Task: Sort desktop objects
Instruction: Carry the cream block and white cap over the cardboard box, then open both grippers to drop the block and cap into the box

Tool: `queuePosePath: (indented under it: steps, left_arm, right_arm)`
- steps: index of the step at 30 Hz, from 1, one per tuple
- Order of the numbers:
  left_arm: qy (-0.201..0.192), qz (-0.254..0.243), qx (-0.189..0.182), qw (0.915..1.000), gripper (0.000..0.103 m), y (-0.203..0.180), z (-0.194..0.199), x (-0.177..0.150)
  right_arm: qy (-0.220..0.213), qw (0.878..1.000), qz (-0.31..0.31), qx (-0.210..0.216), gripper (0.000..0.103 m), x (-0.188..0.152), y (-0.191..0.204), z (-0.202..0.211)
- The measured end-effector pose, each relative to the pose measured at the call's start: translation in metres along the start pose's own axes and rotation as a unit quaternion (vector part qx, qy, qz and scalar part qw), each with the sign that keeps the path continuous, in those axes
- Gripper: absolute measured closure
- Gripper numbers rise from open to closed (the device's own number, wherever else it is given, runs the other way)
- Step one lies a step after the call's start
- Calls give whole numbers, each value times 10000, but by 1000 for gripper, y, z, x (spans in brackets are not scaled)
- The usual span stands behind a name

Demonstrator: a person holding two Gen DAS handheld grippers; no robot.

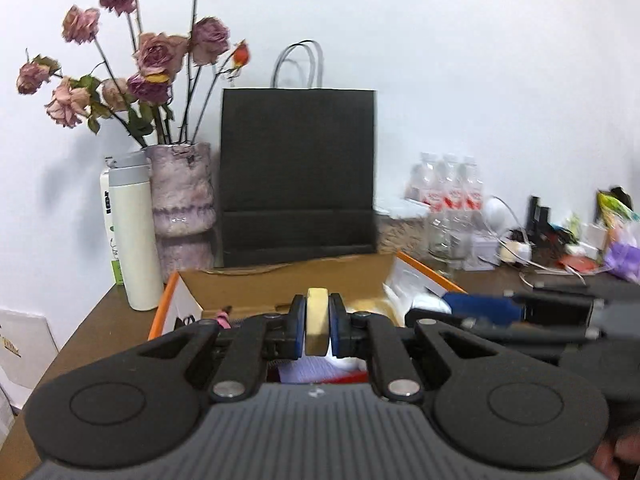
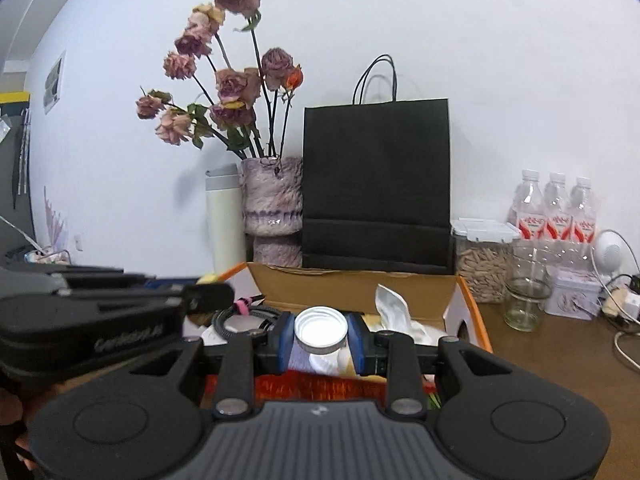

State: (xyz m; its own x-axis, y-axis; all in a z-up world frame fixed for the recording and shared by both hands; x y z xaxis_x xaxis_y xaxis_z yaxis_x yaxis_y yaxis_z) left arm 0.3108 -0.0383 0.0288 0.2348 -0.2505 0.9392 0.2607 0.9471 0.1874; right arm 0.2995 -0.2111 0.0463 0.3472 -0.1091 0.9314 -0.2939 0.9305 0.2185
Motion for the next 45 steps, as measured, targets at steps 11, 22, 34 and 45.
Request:
queuePosePath:
  steps: [11, 22, 34, 45]
  left_arm:
    - [233, -150, 281, 9992, 91, 24, -67, -9]
    - [538, -297, 277, 9977, 91, 33, -100, -23]
    - [307, -281, 768, 9962, 34, 34, -89, -21]
    - [-127, 61, 1159, 9932, 0, 43, -80, -18]
  right_arm:
    - [167, 9993, 318, -34, 76, 1, -3, -77]
    - [370, 9973, 629, -19, 76, -7, -11, -104]
    - [38, 9973, 713, -186, 32, -9, -7, -90]
    - [-205, 9981, 541, -221, 2, -6, -14, -86]
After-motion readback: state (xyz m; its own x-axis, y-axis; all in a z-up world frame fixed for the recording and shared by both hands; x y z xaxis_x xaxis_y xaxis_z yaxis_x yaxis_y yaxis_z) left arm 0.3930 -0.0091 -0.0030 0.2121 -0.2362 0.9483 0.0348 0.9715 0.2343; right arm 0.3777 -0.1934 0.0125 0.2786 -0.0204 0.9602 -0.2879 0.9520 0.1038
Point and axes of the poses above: each gripper's, at about its wrist camera, not at the fingertips, and z roughly against the way its jaws point, y to its left, x to its top, the point moved 3 cm from there along -z, roughly the way its jaws point, and after that the axes turned 11 degrees about -z, right-handed, at the moved point
